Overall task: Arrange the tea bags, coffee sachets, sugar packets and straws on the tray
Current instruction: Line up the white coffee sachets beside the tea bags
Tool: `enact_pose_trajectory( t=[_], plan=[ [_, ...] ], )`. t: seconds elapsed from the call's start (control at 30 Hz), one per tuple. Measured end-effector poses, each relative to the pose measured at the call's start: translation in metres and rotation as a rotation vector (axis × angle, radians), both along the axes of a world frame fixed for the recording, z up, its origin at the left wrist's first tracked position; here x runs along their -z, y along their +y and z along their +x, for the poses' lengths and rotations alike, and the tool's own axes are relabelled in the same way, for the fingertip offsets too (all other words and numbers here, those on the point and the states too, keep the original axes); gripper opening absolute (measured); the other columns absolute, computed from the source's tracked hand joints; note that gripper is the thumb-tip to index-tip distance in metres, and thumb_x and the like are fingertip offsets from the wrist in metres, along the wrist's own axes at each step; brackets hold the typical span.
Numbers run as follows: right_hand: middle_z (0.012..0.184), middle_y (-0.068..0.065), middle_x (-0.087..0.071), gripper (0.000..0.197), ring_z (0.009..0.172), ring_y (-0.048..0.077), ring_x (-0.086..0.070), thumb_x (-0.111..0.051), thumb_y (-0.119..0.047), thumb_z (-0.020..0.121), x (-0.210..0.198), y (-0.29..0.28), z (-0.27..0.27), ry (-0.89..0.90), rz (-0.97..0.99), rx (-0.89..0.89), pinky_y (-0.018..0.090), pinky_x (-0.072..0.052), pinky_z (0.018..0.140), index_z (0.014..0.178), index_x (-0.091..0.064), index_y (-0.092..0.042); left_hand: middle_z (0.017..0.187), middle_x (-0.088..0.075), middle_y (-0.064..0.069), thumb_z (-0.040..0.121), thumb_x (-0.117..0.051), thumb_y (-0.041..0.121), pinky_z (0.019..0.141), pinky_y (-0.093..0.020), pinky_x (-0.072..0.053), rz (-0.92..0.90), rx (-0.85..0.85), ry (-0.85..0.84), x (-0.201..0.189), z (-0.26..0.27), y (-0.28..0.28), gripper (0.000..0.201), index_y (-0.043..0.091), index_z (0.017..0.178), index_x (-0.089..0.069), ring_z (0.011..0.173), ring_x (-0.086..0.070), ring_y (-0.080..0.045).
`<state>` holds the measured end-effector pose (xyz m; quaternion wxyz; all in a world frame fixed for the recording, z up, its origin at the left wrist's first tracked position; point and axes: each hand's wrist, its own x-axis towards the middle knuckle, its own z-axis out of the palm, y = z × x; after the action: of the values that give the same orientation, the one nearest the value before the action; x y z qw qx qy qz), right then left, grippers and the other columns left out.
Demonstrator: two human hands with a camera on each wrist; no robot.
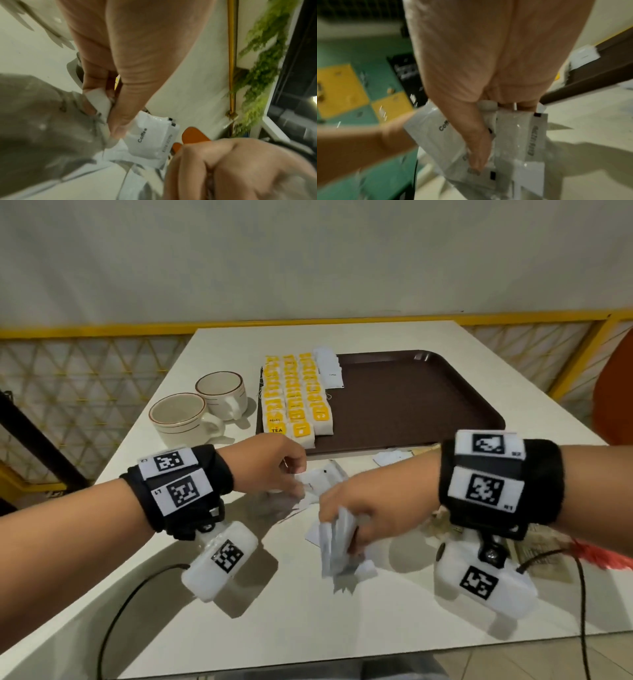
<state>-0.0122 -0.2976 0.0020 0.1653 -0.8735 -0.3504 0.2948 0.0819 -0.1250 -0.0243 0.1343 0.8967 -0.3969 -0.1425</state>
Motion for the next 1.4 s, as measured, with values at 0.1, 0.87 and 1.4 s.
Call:
enact_pose_trajectory(
  t=[0.1,0.87,1.4],
  plan=[
    [0.092,-0.006,-0.065,0.016,0.088,0.012,-0.062,-0.071,-0.010,0.084,-0.018,-0.025,0.005,-0.025,0.226,0.257,0.026,-0.050,0.082,0.095,-0.063,-0.019,0.057,-0.048,0.013,0.080,-0.075,0.016,0.052,-0.009,-0.036,-0.243,-0.114,0.107,-0.008,0.003,0.000,0.023,0.020,0.068,-0.055,0.048,-0.044,0.002],
    [0.109,0.019,-0.069,0.037,0.102,0.032,-0.067,-0.065,-0.003,0.077,0.026,-0.074,0.025,0.218,1.243,1.063,0.045,-0.054,0.090,0.113,-0.063,0.002,0.068,-0.046,-0.011,0.065,-0.069,0.005,0.052,-0.021,-0.050,-1.056,-0.411,0.935,0.009,0.001,-0.047,0.010,0.008,0.069,-0.060,0.056,-0.047,-0.018],
    [0.119,0.018,-0.066,0.049,0.111,0.030,-0.064,-0.062,-0.004,0.077,0.025,-0.077,0.022,0.349,1.430,1.130,0.040,-0.055,0.089,0.126,-0.057,-0.001,0.101,-0.068,-0.013,0.090,-0.058,0.001,0.058,-0.022,-0.056,-1.206,-0.560,0.955,0.016,0.002,-0.038,0.021,0.010,0.107,-0.065,0.082,-0.065,-0.022]
  ],
)
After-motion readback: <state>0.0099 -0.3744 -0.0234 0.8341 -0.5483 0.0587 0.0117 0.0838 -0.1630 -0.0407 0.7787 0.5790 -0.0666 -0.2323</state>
